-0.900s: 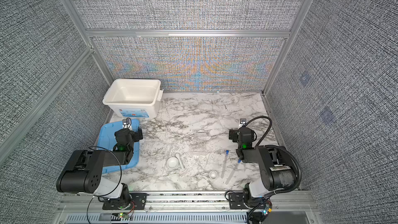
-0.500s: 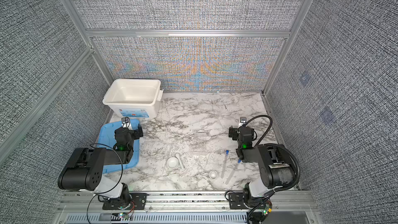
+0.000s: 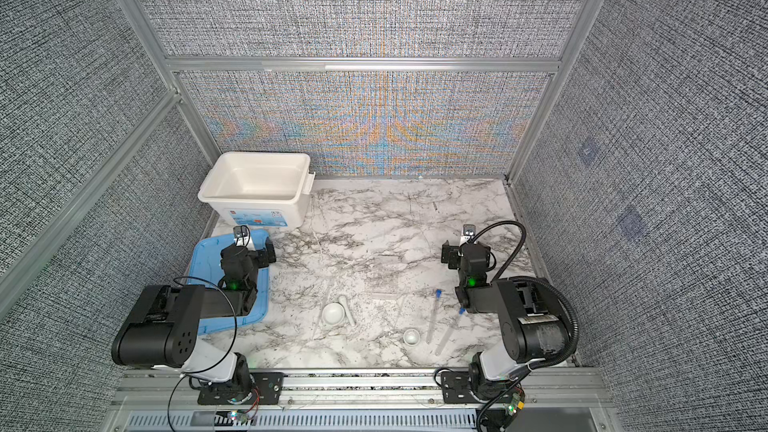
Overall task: Organize the chemistry lab equipment
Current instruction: 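Raise the right gripper from rest and swing it toward the table center, then move the right gripper over the clear rack toward the blue-capped test tubes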
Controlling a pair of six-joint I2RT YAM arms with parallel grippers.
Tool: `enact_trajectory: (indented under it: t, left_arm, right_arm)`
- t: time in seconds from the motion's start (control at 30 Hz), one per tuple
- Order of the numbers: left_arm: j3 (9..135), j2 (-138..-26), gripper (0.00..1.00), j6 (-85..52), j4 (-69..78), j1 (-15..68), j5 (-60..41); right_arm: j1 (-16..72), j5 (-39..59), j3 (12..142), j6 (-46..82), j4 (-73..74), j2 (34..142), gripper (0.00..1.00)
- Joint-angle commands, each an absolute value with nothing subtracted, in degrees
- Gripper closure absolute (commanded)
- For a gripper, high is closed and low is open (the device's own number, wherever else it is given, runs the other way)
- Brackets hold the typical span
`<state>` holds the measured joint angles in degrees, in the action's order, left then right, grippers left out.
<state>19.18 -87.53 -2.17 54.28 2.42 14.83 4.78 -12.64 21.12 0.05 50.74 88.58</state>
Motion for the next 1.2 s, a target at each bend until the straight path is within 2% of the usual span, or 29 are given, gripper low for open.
enact_trajectory:
  t: [0.0,0.13,0.23,0.33,0.37,0.47,0.63,0.73,0.83,0.9,1.0,1.17]
  left_arm:
    - [19.3,-87.54,0.01,-2.72,55.88,2.29,14.32]
    - [19.15,-87.56,0.01,-2.64,56.15,2.29,14.41]
    - [17.43,-86.39,0.01,-3.73,58.93,2.37,18.04]
    - [14.83,-82.85,0.01,0.23,61.26,2.84,12.71]
    - [14.52,-80.66,0.01,1.3,60.27,4.18,14.4]
    - [18.01,-70.57,0.01,-1.31,43.38,4.84,17.43]
    - [27.31,-57.63,0.01,-6.45,16.56,4.84,12.84]
    - [33.77,-50.85,0.01,-12.62,1.16,4.83,12.66]
    - [39.83,-45.44,0.01,-19.8,-11.48,4.77,10.92]
    - [43.66,-42.47,0.01,-20.97,-19.3,4.69,2.64]
    - [43.39,-37.13,0.01,-21.98,-20.96,4.7,-5.67]
    - [44.71,-35.34,0.01,-21.97,-29.05,4.73,-9.49]
  right_arm:
    - [4.75,-12.66,21.36,-0.09,52.37,88.59,0.01]
    - [4.71,-12.5,20.93,0.0,52.84,88.5,0.01]
    - [4.81,-12.39,19.0,-0.11,54.72,86.2,0.01]
    - [4.94,-13.89,17.75,-0.09,50.34,78.39,0.01]
    - [5.01,-14.01,17.95,-0.16,47.09,74.58,0.01]
    - [4.93,-16.28,21.91,6.05,32.73,64.9,0.01]
    - [4.8,-16.14,33.88,25.43,5.09,57.56,0.01]
    - [4.22,-4.63,38.34,27.64,-2.38,56.04,0.01]
    - [4.22,1.16,41.11,29.19,-8.28,55.72,0.01]
    - [5.13,3.05,43.07,30.26,-13.45,56.35,0.01]
    - [10.27,5.07,46.35,28.86,-20.84,59.23,0.01]
    - [25.25,-1.83,52.54,26.57,-32.87,64.78,0.01]
